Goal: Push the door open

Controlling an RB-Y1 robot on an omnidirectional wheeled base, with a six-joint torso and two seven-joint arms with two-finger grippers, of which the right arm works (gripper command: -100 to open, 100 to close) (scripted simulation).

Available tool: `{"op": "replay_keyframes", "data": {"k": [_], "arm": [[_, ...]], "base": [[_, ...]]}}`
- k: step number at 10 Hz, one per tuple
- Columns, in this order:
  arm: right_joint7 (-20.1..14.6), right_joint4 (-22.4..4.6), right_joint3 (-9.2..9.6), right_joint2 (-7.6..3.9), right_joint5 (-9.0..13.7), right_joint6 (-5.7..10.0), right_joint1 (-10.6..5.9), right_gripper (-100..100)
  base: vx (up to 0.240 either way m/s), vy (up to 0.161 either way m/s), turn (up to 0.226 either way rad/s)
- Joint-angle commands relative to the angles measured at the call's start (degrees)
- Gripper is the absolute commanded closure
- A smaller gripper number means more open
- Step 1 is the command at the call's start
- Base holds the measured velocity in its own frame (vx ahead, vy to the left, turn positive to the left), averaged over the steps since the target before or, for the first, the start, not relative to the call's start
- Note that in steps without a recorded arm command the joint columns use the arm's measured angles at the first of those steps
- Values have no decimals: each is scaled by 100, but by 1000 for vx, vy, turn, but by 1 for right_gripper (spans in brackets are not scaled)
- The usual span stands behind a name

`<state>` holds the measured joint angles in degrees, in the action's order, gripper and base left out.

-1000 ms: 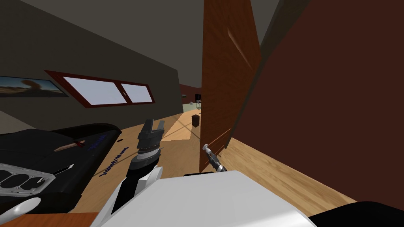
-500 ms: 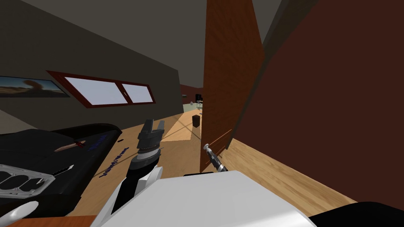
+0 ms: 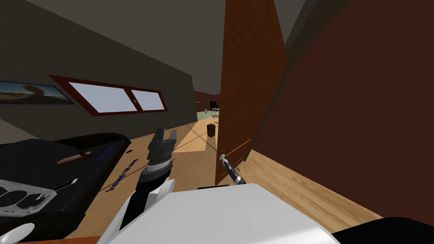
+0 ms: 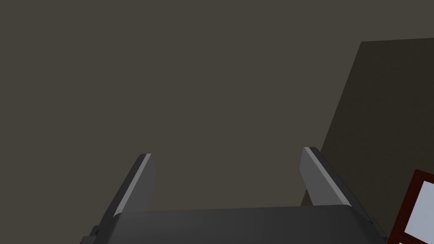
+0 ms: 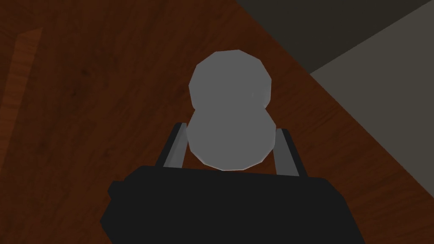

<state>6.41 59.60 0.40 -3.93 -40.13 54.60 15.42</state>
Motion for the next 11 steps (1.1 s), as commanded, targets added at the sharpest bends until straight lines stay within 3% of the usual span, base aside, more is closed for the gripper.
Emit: {"op": "replay_keyframes", "data": {"k": [1,5,6,10,11], "arm": [[-166,-3,-66,-38,77,-38,-34,100],[-864,-52,-57,-123,339,-84,-70,100],[-883,-52,-57,-123,339,-84,-70,100],[-1577,-103,-48,-207,616,-133,-108,100],[-1601,-103,-48,-207,616,-133,-108,100]], "base": [[37,34,-8],[39,48,4],[29,38,1],[45,46,1],[33,28,5]]}}
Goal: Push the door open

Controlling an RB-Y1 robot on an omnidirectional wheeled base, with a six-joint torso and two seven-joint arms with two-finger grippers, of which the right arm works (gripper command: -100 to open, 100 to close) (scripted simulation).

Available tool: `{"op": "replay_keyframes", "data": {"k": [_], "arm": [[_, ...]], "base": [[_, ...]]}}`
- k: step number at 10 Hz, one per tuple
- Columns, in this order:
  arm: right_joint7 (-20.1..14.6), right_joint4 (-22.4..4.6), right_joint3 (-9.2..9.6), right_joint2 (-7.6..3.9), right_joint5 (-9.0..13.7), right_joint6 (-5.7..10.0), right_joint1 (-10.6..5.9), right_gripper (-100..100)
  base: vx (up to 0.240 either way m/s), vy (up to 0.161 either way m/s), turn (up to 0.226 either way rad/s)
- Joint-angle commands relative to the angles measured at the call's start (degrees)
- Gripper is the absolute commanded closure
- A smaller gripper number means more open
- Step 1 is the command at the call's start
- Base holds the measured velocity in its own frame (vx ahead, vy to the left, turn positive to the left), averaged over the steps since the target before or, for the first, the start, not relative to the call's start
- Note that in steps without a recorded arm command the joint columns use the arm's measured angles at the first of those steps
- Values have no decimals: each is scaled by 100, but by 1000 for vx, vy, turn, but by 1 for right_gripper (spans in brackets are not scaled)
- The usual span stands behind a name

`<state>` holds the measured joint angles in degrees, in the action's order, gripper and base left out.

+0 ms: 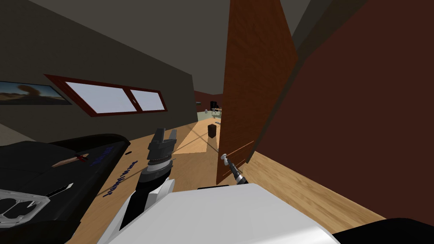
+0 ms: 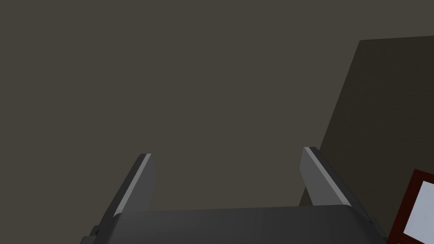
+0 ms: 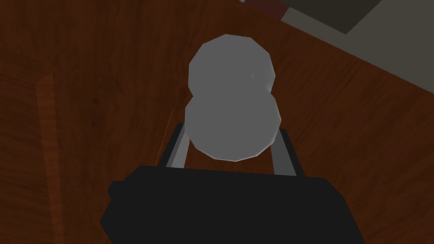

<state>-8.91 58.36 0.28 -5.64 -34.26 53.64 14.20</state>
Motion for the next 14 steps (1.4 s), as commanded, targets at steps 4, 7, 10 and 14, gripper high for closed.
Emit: {"op": "replay_keyframes", "data": {"k": [4,7,10,14], "arm": [[-729,-31,-26,-119,311,-86,-25,100],[-1026,-49,-23,-146,406,-103,-39,100],[-1505,-85,-17,-200,597,-137,-65,100],[-2104,-33,111,-246,881,-203,20,-100]], "base": [[40,42,1],[40,41,3],[48,51,-2],[30,13,4]]}}
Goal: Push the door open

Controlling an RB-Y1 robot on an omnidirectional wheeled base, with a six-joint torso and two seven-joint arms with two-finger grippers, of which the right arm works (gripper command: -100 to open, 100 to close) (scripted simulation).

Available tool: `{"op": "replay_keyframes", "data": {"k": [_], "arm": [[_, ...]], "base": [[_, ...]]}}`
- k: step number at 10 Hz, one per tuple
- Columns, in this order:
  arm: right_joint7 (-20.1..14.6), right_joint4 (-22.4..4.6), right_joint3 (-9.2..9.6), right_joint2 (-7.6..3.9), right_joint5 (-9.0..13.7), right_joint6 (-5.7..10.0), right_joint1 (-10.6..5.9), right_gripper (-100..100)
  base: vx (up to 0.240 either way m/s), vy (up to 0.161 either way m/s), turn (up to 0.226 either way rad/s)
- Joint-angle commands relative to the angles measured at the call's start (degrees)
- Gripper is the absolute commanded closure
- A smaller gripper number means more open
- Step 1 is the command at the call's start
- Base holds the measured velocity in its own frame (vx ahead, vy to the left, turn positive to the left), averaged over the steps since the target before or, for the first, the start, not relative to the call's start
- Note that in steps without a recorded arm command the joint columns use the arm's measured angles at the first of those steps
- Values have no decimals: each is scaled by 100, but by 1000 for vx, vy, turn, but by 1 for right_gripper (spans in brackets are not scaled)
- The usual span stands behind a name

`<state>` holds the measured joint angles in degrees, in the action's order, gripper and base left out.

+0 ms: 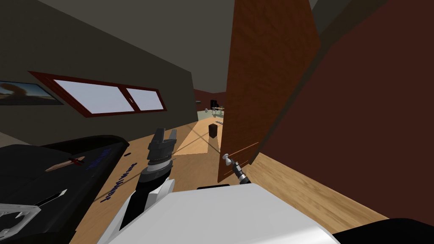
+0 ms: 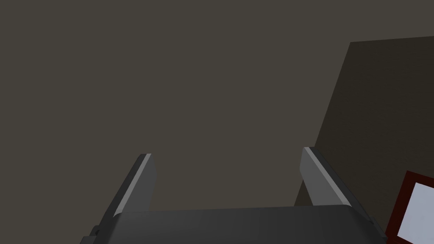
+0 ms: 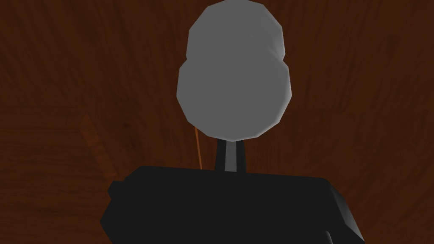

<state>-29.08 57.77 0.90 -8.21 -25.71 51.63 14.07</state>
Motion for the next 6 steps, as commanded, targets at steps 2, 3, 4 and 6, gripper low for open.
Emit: {"op": "replay_keyframes", "data": {"k": [2,3,4,6], "arm": [[-420,81,182,20,170,-17,107,-100],[-596,116,265,26,260,-25,153,-100],[-771,150,347,31,350,-34,198,-100],[-1042,191,444,37,455,-44,251,-100]], "base": [[-33,-42,12],[-39,-31,7],[-38,-36,7],[-21,-22,6]]}}
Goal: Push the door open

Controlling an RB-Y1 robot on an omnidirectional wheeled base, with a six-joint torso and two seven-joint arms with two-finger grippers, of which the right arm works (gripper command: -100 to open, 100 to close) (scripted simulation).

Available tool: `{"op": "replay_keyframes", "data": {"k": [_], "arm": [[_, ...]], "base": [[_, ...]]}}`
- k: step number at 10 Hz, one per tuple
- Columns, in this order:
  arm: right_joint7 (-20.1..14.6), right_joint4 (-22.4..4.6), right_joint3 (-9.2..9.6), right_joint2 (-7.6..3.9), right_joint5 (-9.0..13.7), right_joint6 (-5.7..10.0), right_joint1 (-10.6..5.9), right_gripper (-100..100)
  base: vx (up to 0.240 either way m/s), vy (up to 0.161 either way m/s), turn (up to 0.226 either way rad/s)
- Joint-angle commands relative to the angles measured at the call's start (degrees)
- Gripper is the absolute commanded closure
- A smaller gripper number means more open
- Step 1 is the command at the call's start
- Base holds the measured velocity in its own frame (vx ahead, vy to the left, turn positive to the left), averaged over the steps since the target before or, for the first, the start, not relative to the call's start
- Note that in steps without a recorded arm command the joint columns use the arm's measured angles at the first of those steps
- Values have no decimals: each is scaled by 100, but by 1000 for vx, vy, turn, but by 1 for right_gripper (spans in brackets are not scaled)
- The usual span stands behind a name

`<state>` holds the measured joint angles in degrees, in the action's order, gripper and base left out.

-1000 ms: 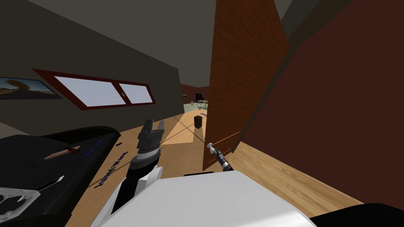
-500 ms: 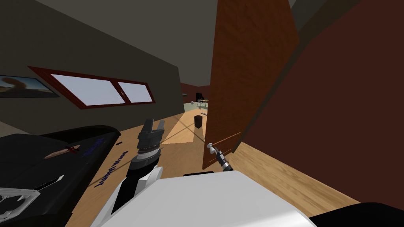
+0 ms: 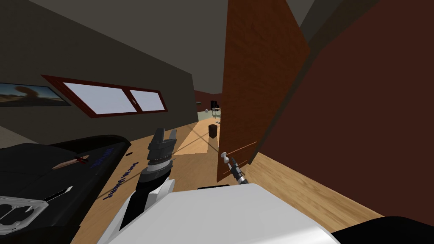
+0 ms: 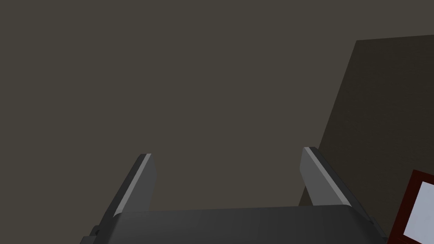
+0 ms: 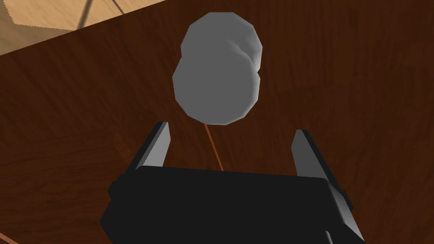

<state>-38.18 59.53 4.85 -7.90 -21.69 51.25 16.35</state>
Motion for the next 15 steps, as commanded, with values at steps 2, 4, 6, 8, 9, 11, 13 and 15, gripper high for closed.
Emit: {"op": "replay_keyframes", "data": {"k": [2,4,6,8,9,11,13,15], "arm": [[-362,54,145,13,158,-15,76,-100],[-723,143,358,27,389,-37,194,-100],[-1026,190,471,34,513,-49,256,-100],[-1294,237,584,42,636,-61,319,-100],[-1441,286,700,49,762,-73,383,-100],[-1725,335,817,57,889,-85,447,-100],[-1992,383,934,65,1016,-97,512,-100],[-2239,432,1050,72,1143,-109,576,-100]], "base": [[-20,-33,7],[-22,-34,9],[-28,-32,5],[-19,-28,6],[-35,-50,12],[-28,-32,7],[-16,-28,5],[-33,-38,9]]}}
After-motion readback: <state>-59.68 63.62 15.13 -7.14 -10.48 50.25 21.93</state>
